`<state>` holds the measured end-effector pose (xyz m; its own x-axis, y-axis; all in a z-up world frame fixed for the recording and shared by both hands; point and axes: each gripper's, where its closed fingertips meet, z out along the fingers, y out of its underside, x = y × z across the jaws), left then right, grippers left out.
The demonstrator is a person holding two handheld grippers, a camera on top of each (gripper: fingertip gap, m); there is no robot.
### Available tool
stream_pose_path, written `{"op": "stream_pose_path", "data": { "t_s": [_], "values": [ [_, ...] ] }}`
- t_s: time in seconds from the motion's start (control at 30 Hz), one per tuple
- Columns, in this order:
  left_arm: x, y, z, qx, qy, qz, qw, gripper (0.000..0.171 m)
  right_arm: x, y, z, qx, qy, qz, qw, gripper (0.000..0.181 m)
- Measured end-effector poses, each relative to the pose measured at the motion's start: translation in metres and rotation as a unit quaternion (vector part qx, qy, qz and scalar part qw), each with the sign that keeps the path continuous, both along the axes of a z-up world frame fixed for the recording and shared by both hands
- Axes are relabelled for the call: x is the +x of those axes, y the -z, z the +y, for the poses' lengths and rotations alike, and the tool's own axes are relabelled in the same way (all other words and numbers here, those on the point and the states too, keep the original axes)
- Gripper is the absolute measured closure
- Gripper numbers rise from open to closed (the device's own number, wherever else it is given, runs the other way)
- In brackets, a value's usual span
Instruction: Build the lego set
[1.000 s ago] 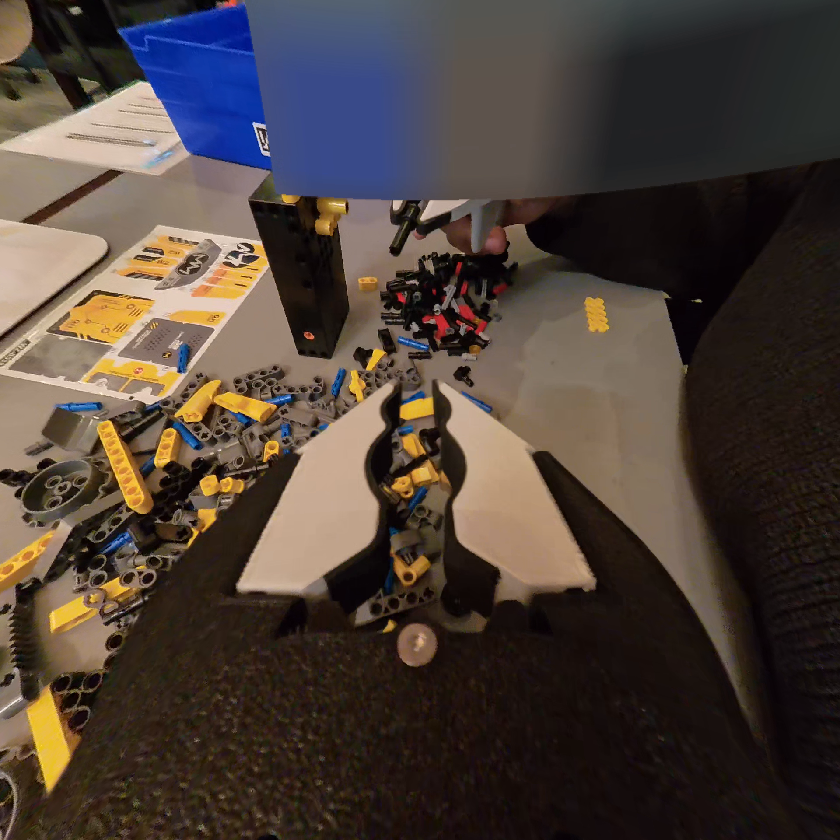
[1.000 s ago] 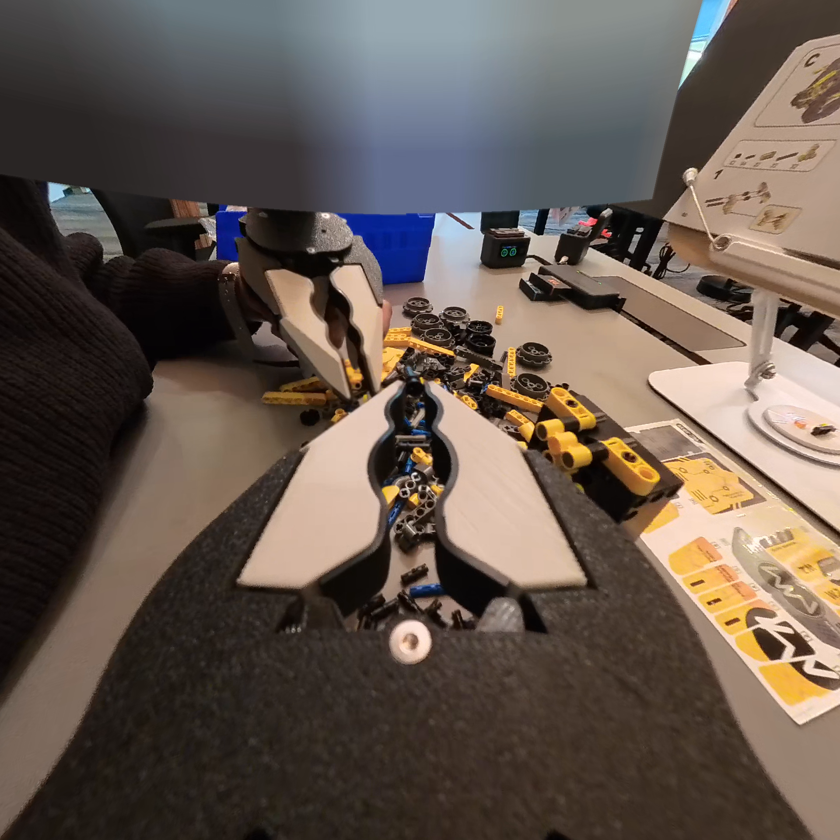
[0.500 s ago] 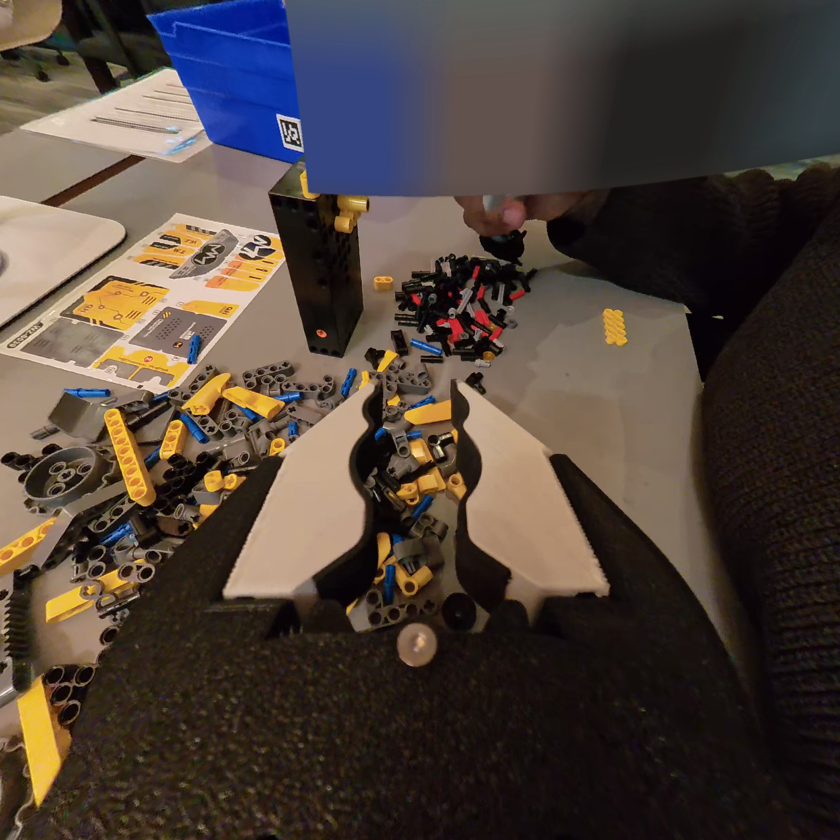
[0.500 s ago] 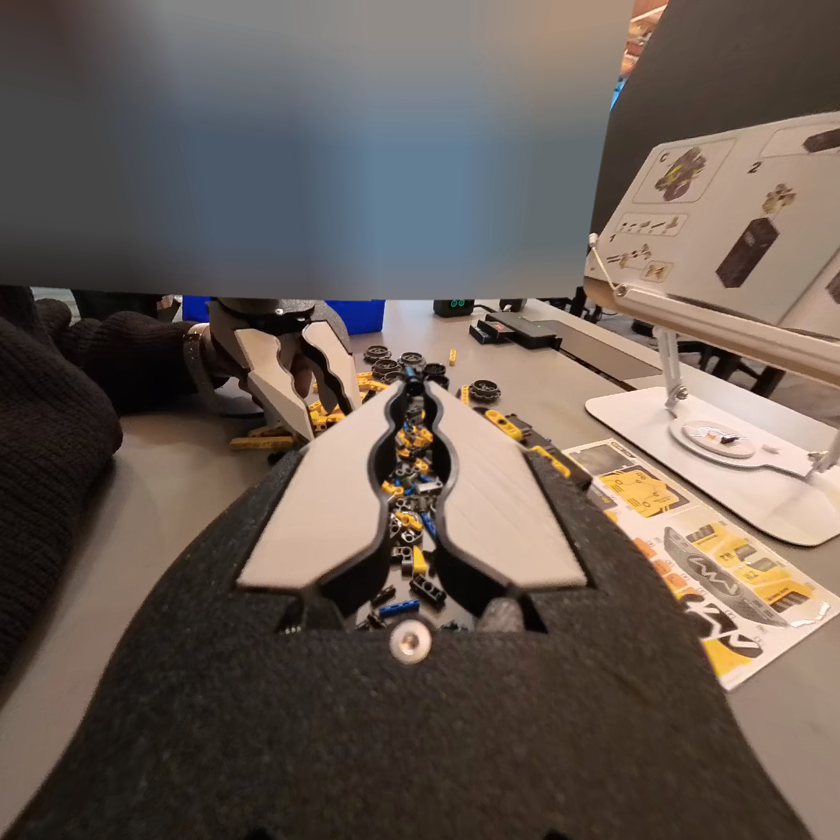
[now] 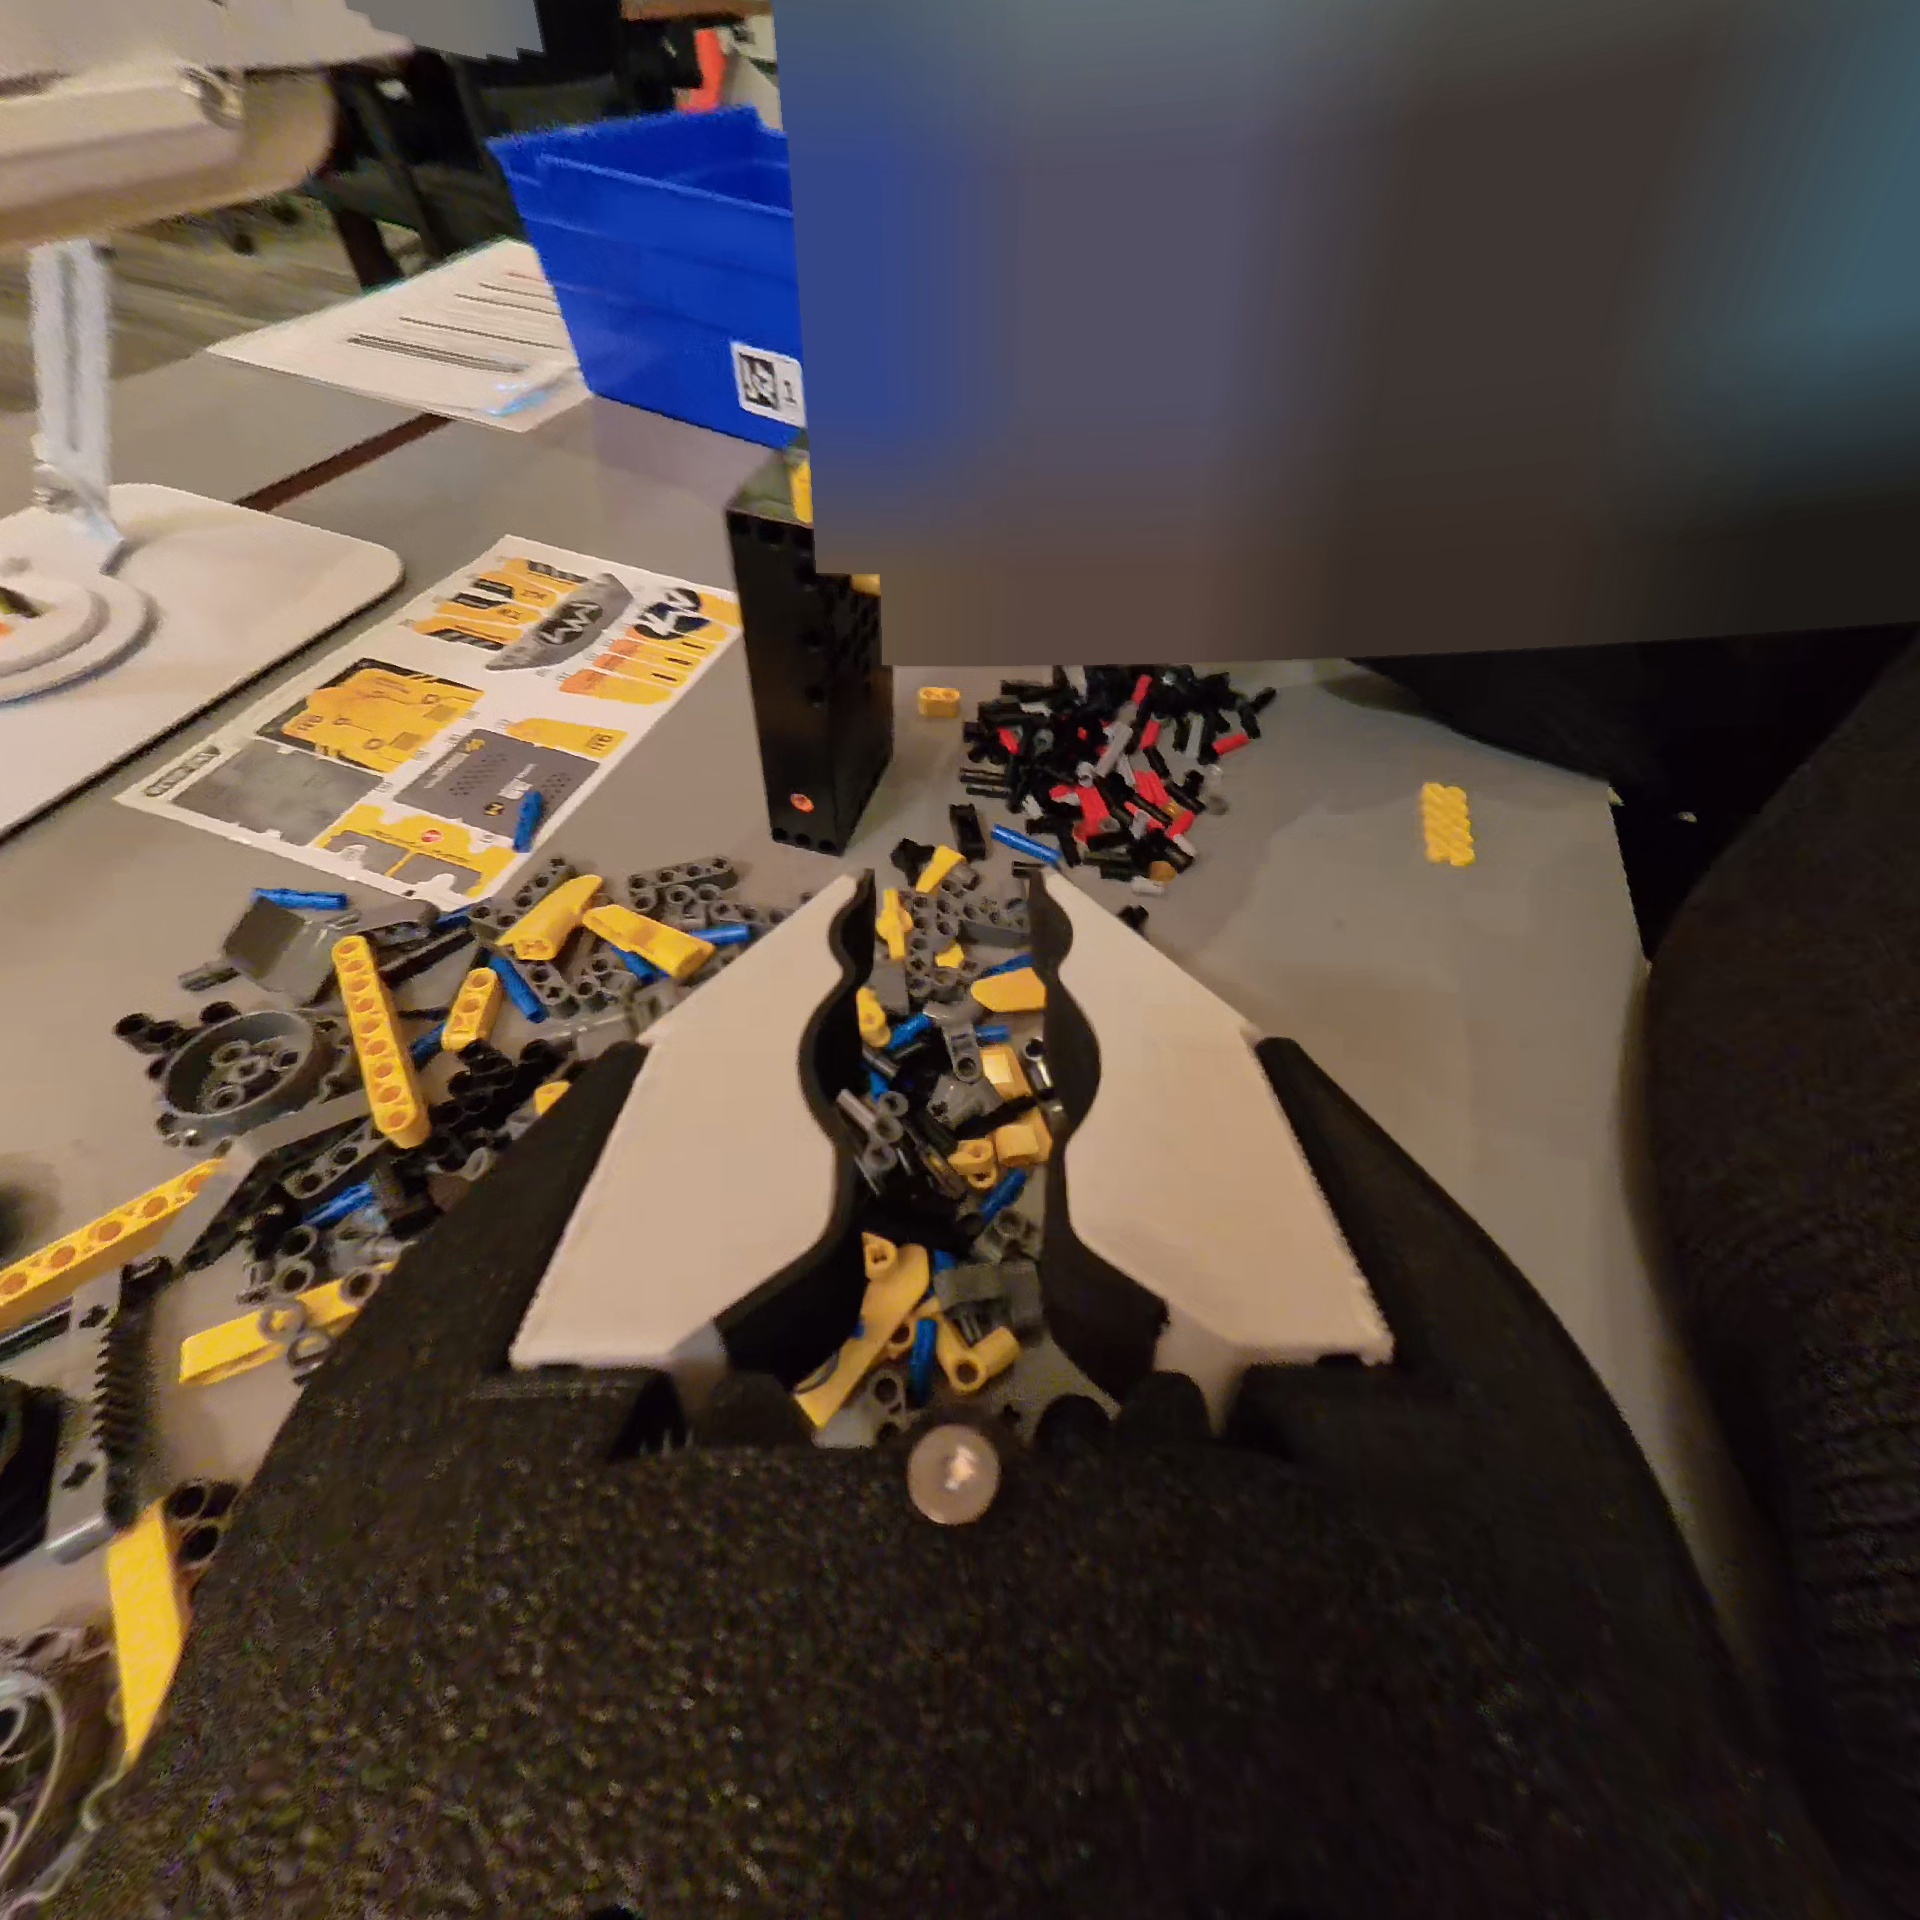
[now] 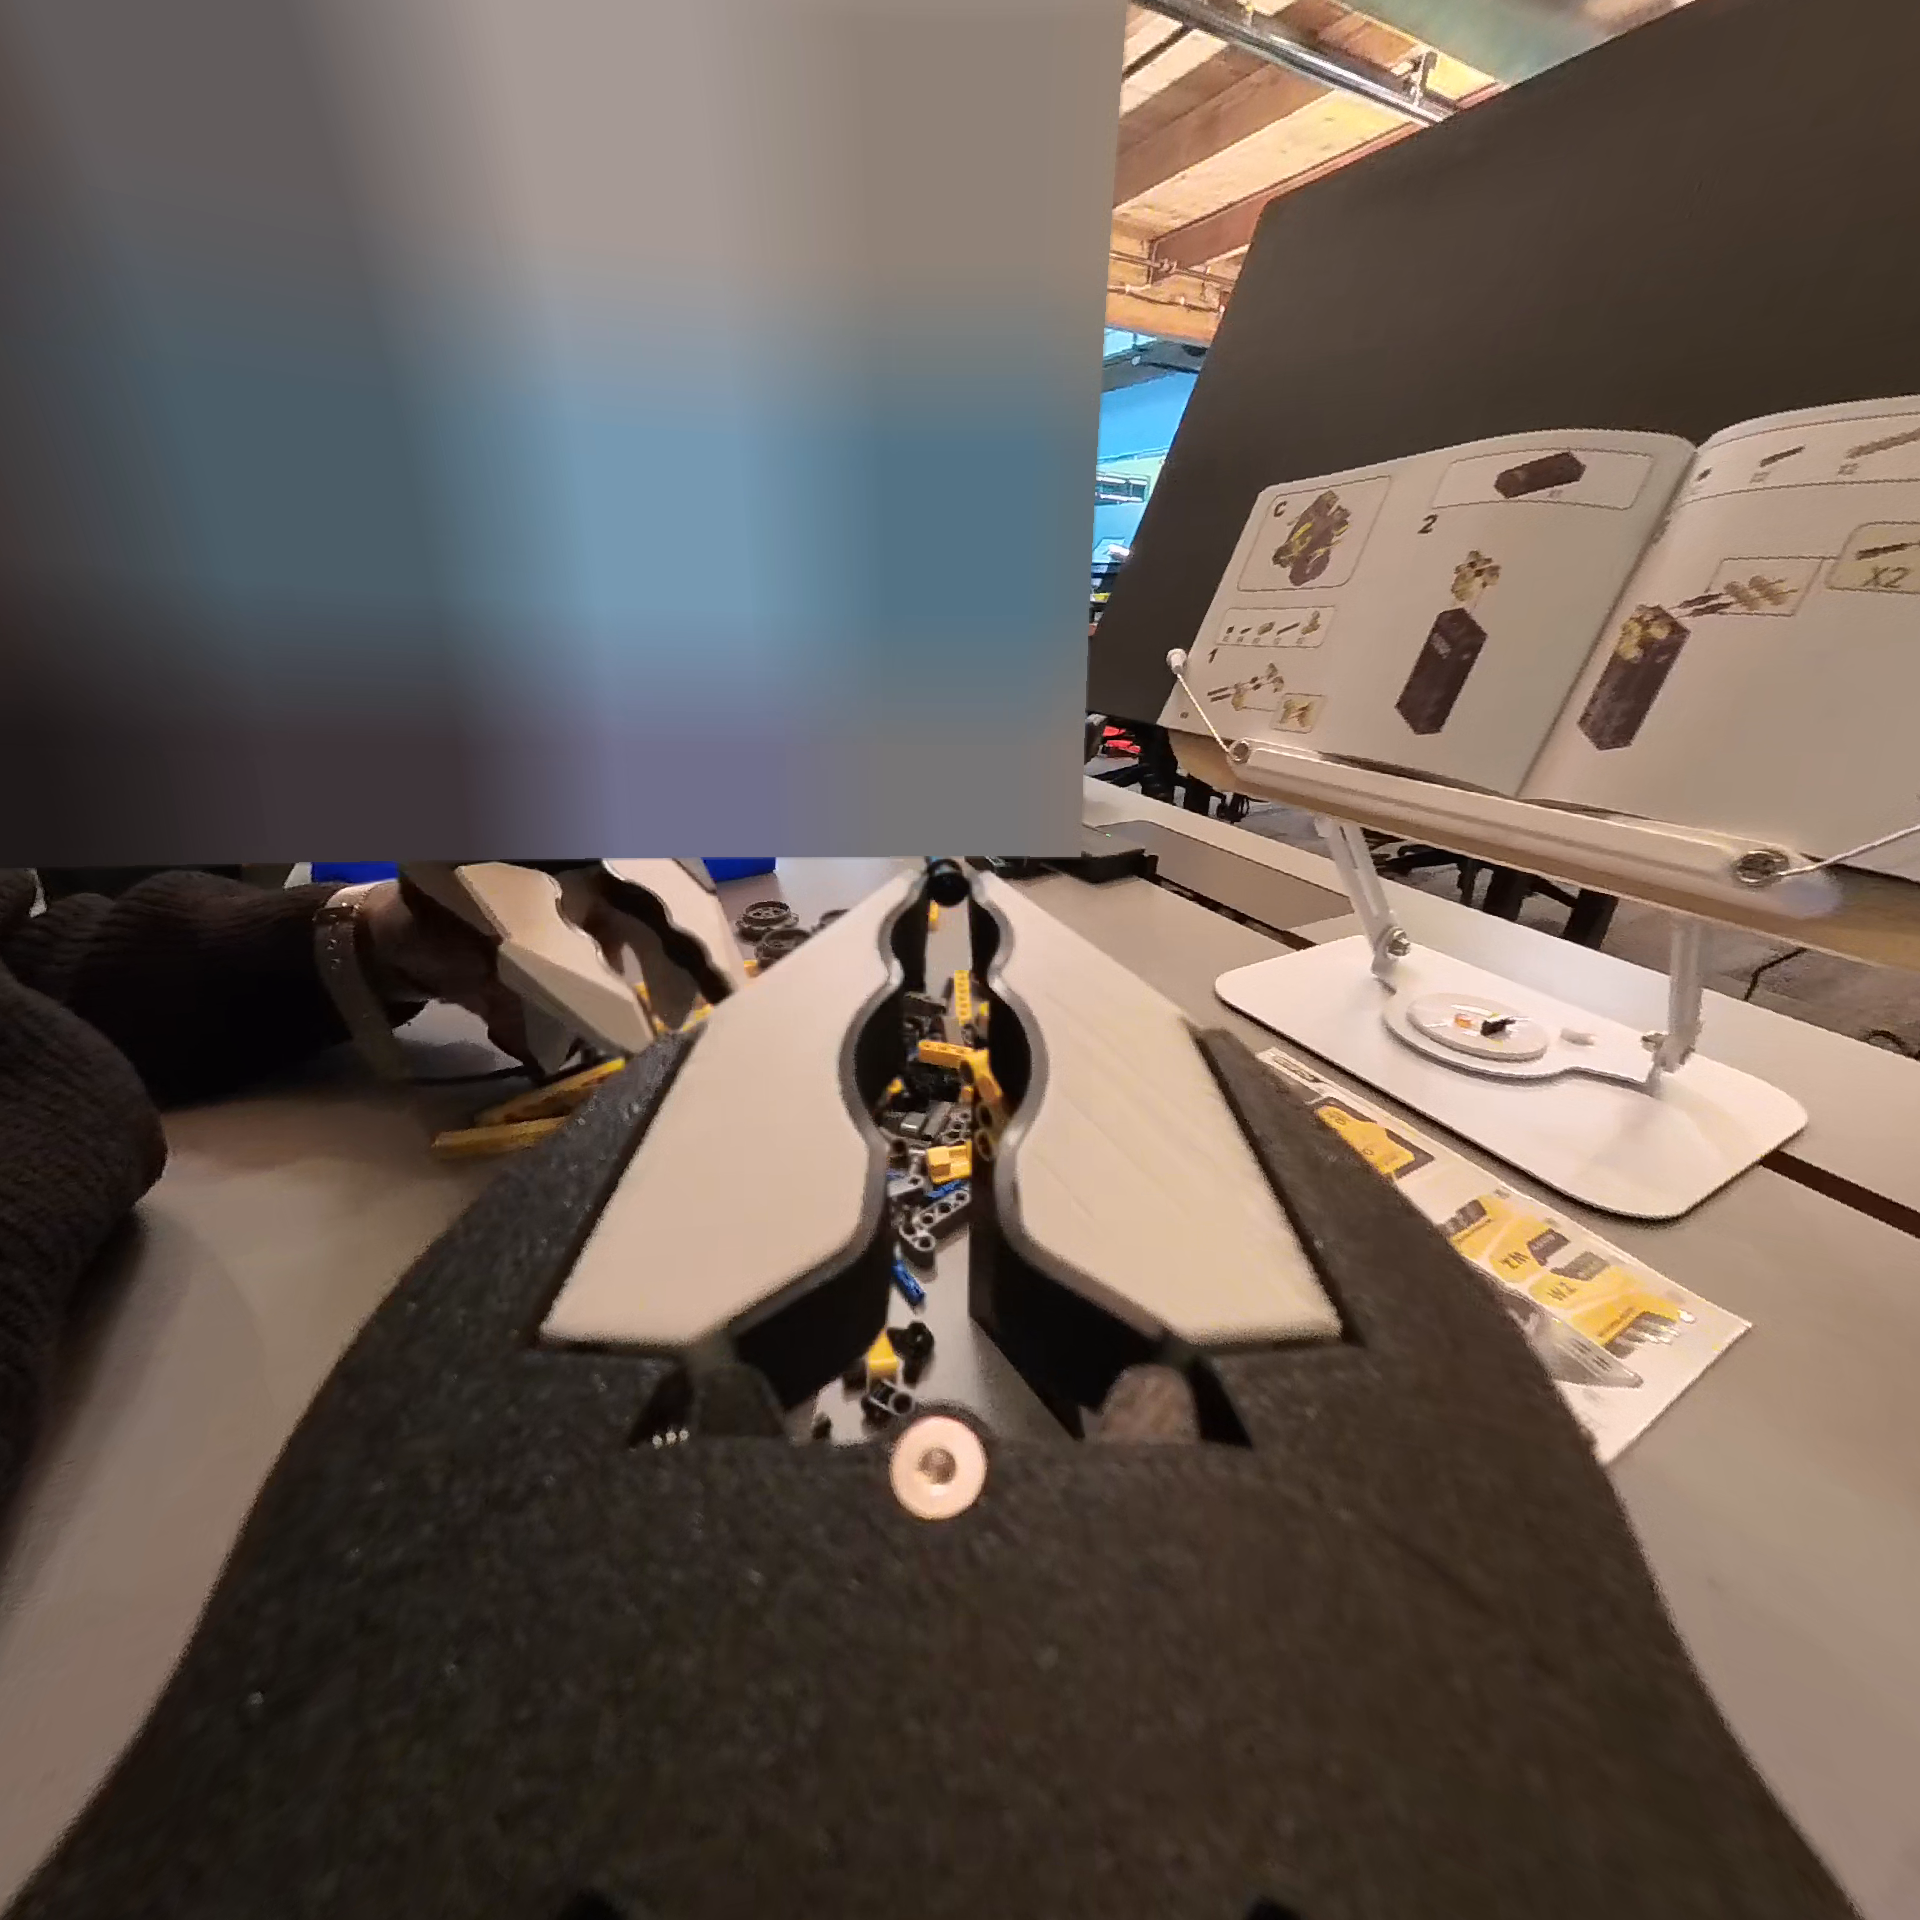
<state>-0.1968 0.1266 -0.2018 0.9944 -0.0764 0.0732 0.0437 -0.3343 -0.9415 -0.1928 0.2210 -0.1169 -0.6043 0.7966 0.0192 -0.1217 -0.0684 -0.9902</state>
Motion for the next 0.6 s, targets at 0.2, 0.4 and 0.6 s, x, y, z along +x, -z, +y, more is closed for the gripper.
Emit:
{"op": "stream_pose_path", "data": {
  "t_s": [0.2,0.4,0.6],
  "values": [
    [-0.018,-0.012,-0.003,0.034,-0.035,-0.032,0.998,0.143,0.000,-0.002,0.002,-0.005,0.003,0.002,1.000,0.176],
    [-0.017,-0.009,-0.002,0.029,-0.033,-0.029,0.999,0.143,0.001,-0.006,0.006,-0.018,0.006,0.008,1.000,0.176],
    [-0.013,-0.008,0.000,0.028,-0.024,-0.035,0.999,0.143,0.001,-0.011,0.013,-0.030,0.016,0.014,0.999,0.176]
  ]
}}
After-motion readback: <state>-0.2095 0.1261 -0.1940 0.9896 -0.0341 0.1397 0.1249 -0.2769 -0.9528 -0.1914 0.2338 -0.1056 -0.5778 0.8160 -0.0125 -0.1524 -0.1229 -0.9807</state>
